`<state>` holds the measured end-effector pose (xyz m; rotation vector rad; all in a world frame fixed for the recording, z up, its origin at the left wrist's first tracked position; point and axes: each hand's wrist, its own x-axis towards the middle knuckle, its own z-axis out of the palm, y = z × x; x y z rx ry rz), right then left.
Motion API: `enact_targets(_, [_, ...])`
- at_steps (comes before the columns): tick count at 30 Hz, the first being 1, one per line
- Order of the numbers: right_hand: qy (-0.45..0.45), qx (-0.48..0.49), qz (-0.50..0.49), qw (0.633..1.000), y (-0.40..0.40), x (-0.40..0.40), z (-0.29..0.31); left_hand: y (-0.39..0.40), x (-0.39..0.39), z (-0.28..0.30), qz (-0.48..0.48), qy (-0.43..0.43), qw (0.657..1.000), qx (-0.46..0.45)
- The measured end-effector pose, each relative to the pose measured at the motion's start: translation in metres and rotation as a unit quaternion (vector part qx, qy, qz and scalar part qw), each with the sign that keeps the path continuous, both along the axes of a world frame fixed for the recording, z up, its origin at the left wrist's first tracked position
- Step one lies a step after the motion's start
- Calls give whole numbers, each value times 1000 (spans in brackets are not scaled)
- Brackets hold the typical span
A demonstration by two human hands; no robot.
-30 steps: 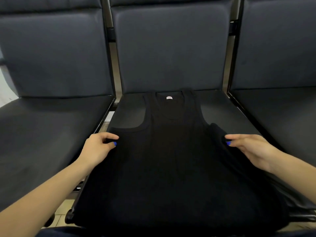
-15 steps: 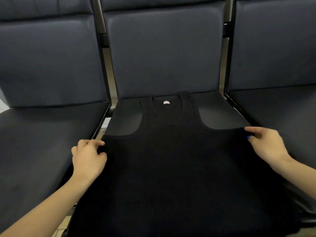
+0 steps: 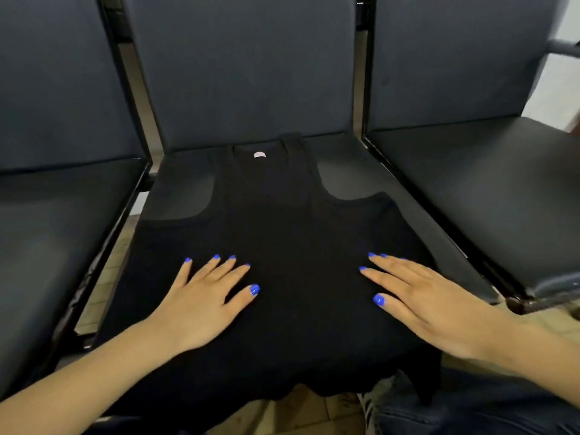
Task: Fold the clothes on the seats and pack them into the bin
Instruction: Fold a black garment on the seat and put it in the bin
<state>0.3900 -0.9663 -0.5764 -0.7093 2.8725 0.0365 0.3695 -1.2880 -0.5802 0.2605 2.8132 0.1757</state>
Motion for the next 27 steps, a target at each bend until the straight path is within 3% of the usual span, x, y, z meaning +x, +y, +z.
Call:
enact_targets(2, [-48, 37, 1, 998, 15, 4, 3, -5, -2, -2, 17, -19, 999, -22])
enact_targets(5, [-12, 120, -25, 992, 41, -1, 11, -18, -6, -5, 35, 9, 998, -48])
enact_targets(9, [-119, 208, -122, 963, 61, 1, 38, -34, -12, -8, 64, 46, 993, -85])
enact_targets(12, [-110, 231, -176, 951, 68, 4, 46, -44, -14, -8, 92, 71, 987, -109])
enact_targets(17, [-130, 192, -238, 943, 69, 5, 53, -69, -24, -9, 165, 90, 975, -119])
enact_targets(20, [-79, 162, -204, 962, 57, -5, 58, -73, -28, -9, 208, 121, 963, -123])
enact_targets(23, [-58, 114, -152, 980, 38, -21, 67, -66, -31, -8, 150, 186, 960, -148])
enact_targets(26, [-96, 68, -107, 987, 18, -44, 72, -61, -45, 0, 62, 261, 949, -168])
enact_targets(27, [-113, 57, -94, 988, 11, -52, 73, -57, -50, 3, 64, 250, 951, -169])
